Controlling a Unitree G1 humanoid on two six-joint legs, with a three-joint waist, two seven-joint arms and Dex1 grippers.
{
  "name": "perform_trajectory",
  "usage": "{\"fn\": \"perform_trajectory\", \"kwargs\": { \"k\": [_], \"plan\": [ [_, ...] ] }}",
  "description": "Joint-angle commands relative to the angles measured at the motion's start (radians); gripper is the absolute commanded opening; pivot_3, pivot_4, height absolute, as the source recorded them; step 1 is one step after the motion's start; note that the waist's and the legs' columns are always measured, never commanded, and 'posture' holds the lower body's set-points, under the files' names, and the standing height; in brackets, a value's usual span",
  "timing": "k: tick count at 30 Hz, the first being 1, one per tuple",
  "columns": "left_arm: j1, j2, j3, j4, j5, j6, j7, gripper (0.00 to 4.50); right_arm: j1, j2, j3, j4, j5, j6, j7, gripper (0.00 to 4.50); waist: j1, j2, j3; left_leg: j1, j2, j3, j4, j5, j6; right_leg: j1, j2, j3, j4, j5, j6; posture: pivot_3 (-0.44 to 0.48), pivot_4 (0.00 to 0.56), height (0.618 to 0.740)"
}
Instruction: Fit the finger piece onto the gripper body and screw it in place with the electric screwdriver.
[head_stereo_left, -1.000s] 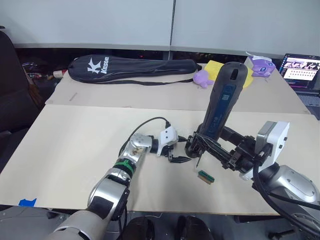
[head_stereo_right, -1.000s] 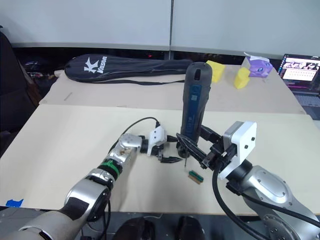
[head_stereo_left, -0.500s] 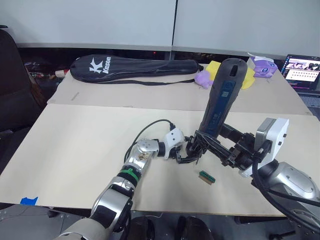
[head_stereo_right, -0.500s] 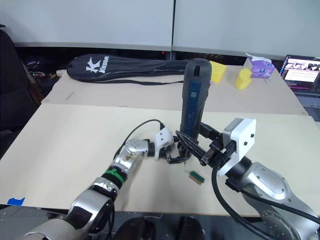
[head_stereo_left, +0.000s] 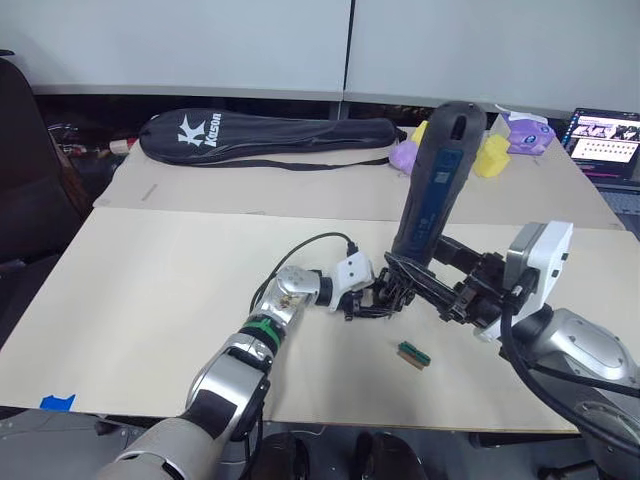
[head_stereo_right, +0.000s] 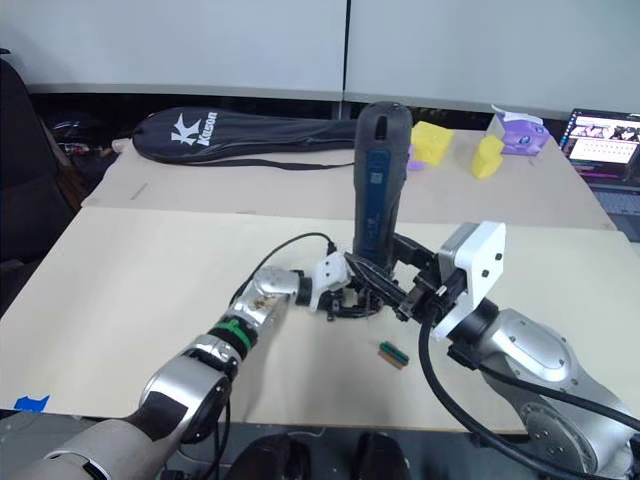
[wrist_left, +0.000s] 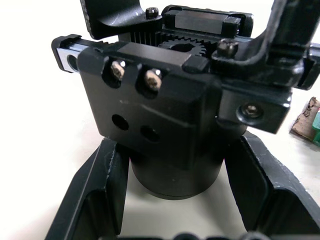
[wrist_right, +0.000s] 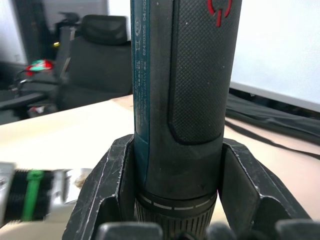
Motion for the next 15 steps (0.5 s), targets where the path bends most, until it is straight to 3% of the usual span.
{"fn": "perform_trajectory", "kwargs": {
  "k": [1,5,15],
  "plan": [
    [-0.036,-0.013,0.009,0.026,-0.003,-0.038,0.001,2.29,-0.114,-0.004,-0.022,0.033,0.025,0.01,-0.016,1.9,-0.001,0.0,0.0,0.0,0.0,0.0,0.0,0.0,0.0,0.0,0.0,0.0,0.0,0.0,0.0,0.0,0.15,0.74],
    [-0.032,-0.012,0.012,0.04,-0.001,-0.053,0.002,2.29,-0.216,-0.004,-0.012,0.085,0.024,0.044,-0.019,1.9,0.0,0.0,0.0,0.0,0.0,-0.001,0.0,0.0,0.0,0.0,-0.001,0.0,0.0,0.0,0.0,0.0,0.15,0.74],
    [-0.026,-0.014,0.017,0.042,-0.001,-0.06,0.015,2.29,-0.251,0.004,0.004,0.113,0.001,0.065,0.003,1.9,0.0,0.0,0.0,-0.001,0.0,0.0,0.001,0.0,0.0,0.0,-0.001,-0.001,0.0,0.0,0.0,0.0,0.15,0.74]
  ]
}}
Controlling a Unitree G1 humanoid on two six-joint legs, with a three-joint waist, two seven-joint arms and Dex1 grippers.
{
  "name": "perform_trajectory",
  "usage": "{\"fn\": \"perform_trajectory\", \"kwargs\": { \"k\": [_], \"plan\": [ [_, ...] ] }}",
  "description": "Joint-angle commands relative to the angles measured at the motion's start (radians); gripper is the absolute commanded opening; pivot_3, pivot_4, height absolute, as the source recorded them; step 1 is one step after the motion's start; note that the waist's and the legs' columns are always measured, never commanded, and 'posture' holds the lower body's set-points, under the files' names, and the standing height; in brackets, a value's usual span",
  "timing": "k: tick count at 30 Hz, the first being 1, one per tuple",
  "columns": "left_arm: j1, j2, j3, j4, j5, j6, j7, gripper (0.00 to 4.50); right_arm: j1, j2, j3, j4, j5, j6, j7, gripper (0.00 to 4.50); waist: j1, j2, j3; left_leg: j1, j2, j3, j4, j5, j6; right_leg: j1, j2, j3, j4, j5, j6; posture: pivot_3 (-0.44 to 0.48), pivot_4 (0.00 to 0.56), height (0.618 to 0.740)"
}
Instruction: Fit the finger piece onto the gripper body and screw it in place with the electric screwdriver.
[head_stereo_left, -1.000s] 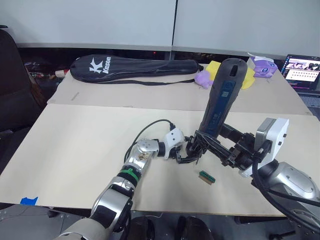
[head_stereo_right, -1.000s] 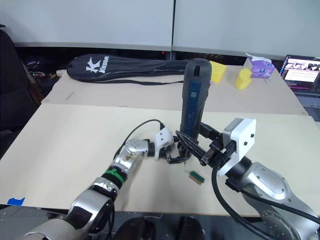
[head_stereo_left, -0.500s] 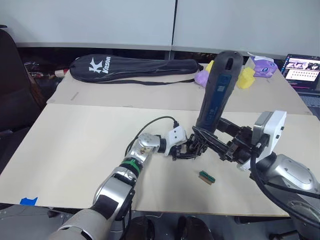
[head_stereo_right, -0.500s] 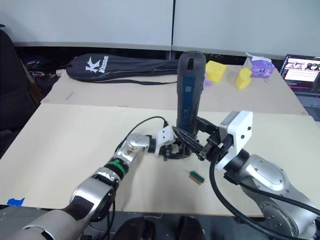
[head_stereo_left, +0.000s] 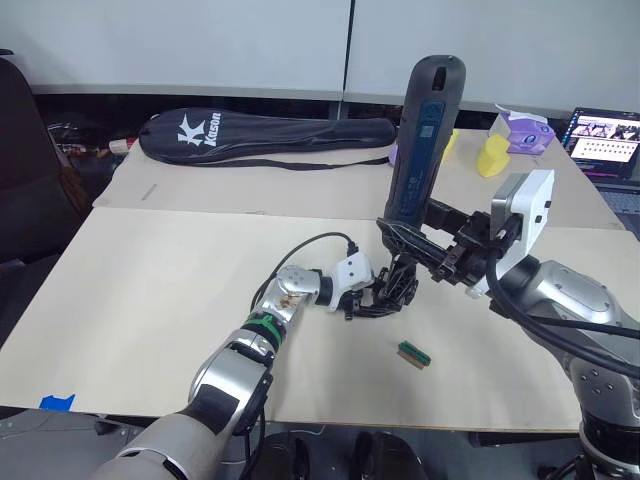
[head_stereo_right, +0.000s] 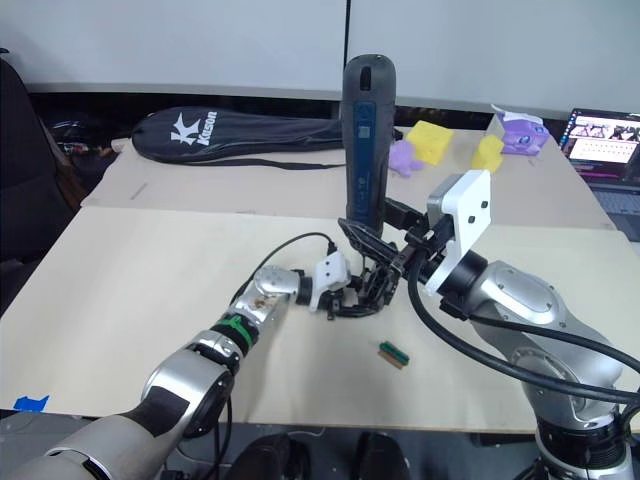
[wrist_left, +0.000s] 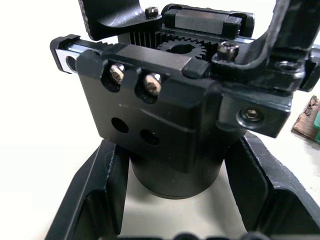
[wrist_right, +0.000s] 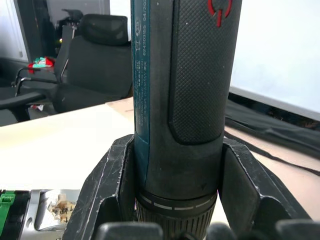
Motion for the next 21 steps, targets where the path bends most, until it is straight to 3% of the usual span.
{"fn": "perform_trajectory", "kwargs": {
  "k": [1,21],
  "plan": [
    [-0.011,-0.006,0.008,-0.01,-0.001,-0.017,0.013,2.29,-0.034,0.005,-0.023,-0.024,-0.005,-0.016,0.002,1.9,0.0,0.0,0.0,0.0,0.0,0.0,0.0,0.0,0.0,0.0,0.0,0.0,0.0,0.0,0.0,0.0,0.15,0.74],
    [-0.012,-0.01,0.012,-0.02,-0.008,-0.017,0.01,2.29,-0.001,0.026,-0.007,-0.032,-0.065,-0.032,0.023,1.9,-0.001,0.0,0.0,0.0,0.0,0.0,0.0,0.0,0.0,0.0,0.0,0.0,0.0,0.0,0.0,0.0,0.15,0.74]
  ]
}}
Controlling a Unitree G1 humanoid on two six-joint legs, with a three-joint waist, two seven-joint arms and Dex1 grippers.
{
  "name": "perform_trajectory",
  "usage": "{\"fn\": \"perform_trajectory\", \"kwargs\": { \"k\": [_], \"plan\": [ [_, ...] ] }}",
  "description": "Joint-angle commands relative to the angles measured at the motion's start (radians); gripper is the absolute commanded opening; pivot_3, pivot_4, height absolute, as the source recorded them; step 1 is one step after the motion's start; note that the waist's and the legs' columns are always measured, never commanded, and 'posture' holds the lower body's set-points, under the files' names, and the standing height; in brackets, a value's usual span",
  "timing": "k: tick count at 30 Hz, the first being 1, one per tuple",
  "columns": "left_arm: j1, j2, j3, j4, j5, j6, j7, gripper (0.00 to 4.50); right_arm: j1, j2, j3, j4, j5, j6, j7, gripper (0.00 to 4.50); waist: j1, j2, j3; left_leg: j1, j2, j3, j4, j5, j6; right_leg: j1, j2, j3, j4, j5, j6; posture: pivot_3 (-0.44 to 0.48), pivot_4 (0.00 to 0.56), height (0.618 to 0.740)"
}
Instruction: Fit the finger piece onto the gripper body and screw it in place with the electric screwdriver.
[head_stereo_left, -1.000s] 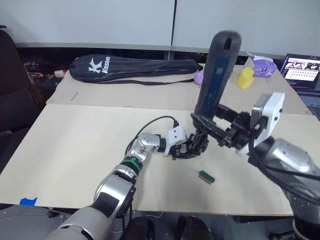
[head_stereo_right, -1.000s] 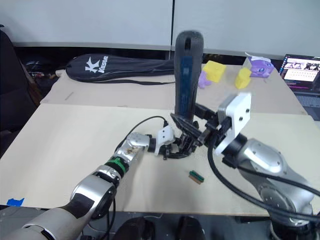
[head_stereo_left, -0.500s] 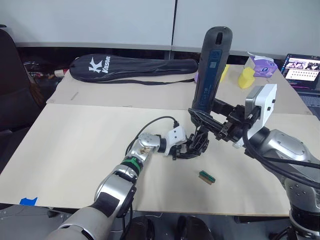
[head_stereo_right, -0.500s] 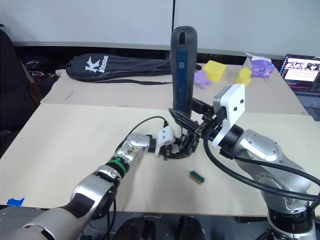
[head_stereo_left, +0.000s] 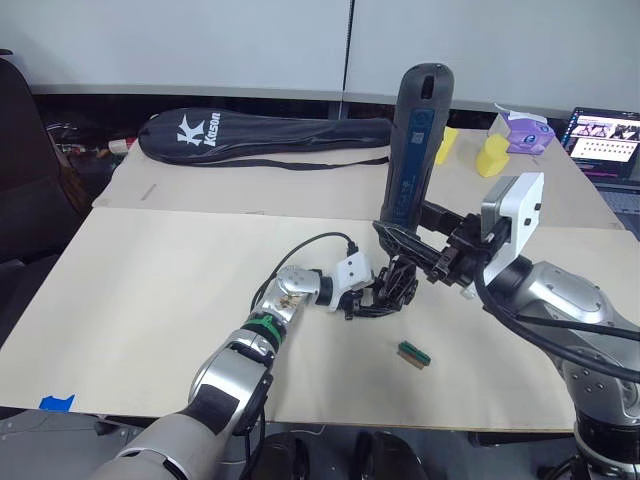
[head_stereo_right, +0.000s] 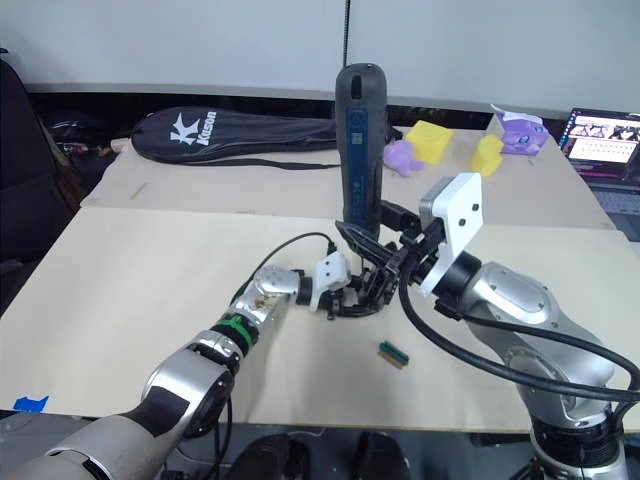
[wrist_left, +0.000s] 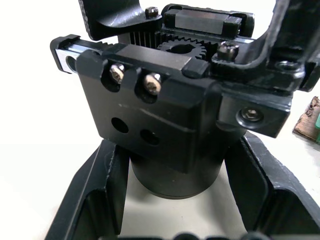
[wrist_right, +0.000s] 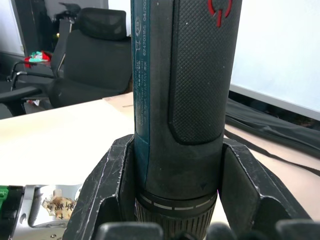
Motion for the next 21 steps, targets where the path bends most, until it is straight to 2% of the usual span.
{"fn": "perform_trajectory", "kwargs": {
  "k": [1,21],
  "plan": [
    [-0.012,-0.008,0.012,-0.02,-0.008,-0.017,0.007,2.29,-0.005,0.008,-0.029,-0.032,-0.01,-0.032,0.012,1.9,0.0,0.0,0.0,0.0,0.0,0.0,0.0,0.0,0.0,0.0,0.0,0.0,0.0,0.0,0.0,0.0,0.15,0.74],
    [-0.004,-0.013,0.01,-0.029,-0.012,-0.018,0.0,2.29,-0.012,0.022,-0.045,-0.017,-0.037,-0.024,0.031,1.9,-0.001,0.0,0.0,0.0,0.0,0.0,0.0,0.0,0.0,0.0,0.0,0.0,0.0,0.0,0.0,0.0,0.15,0.74]
  ]
}}
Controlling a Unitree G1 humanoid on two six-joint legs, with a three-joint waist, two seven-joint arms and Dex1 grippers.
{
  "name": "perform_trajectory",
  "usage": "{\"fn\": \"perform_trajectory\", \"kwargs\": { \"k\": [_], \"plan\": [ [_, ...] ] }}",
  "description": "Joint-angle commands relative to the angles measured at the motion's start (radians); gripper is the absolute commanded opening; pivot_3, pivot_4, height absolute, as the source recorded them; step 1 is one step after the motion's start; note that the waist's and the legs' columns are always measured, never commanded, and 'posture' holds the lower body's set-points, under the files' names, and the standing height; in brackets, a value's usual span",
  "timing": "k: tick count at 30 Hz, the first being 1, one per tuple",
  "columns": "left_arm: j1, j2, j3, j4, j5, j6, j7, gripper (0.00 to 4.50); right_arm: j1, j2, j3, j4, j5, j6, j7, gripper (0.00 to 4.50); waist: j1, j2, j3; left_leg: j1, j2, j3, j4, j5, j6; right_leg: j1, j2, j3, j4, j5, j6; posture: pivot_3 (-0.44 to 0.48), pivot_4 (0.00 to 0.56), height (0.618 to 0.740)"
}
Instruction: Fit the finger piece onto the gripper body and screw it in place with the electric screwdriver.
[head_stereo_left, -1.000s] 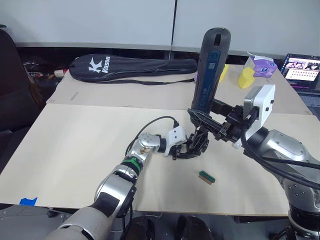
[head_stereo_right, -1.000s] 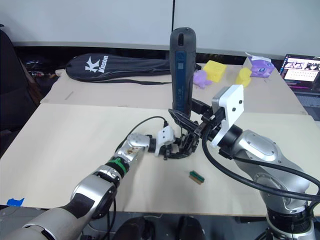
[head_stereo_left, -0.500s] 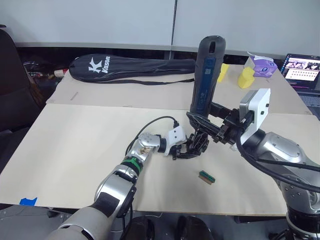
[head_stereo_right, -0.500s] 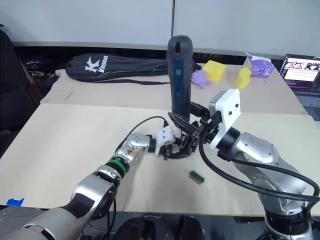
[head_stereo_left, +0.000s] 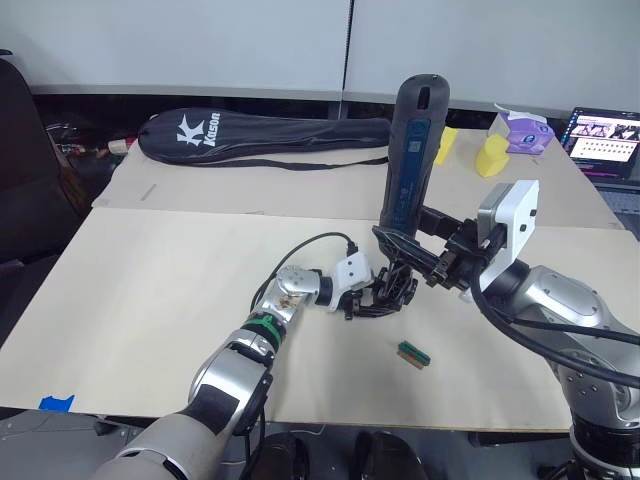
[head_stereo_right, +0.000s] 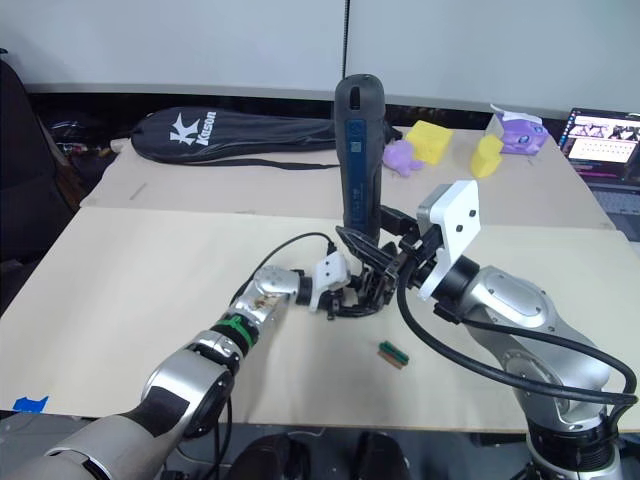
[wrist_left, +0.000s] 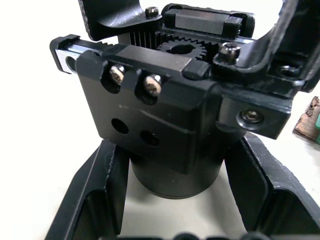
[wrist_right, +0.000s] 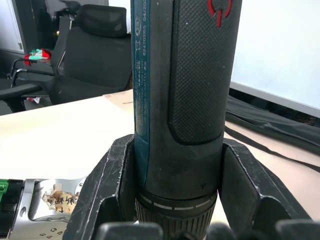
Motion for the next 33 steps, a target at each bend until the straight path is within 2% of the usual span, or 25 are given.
{"fn": "perform_trajectory", "kwargs": {
  "k": [1,33],
  "plan": [
    [-0.002,-0.014,0.01,-0.03,-0.012,-0.019,0.001,2.29,-0.027,0.0,-0.044,-0.016,-0.001,-0.024,0.002,1.9,0.0,0.0,0.0,0.0,0.0,0.0,0.0,0.0,0.0,0.0,0.0,0.0,0.0,0.0,0.0,0.0,0.15,0.74],
    [0.012,-0.017,0.014,-0.043,-0.01,-0.016,-0.002,2.29,-0.041,-0.001,-0.039,-0.007,-0.057,-0.035,0.054,1.9,0.0,0.0,0.0,0.0,0.0,0.0,0.0,0.0,0.0,0.0,0.0,0.0,0.0,0.0,0.0,0.0,0.15,0.74]
  ]
}}
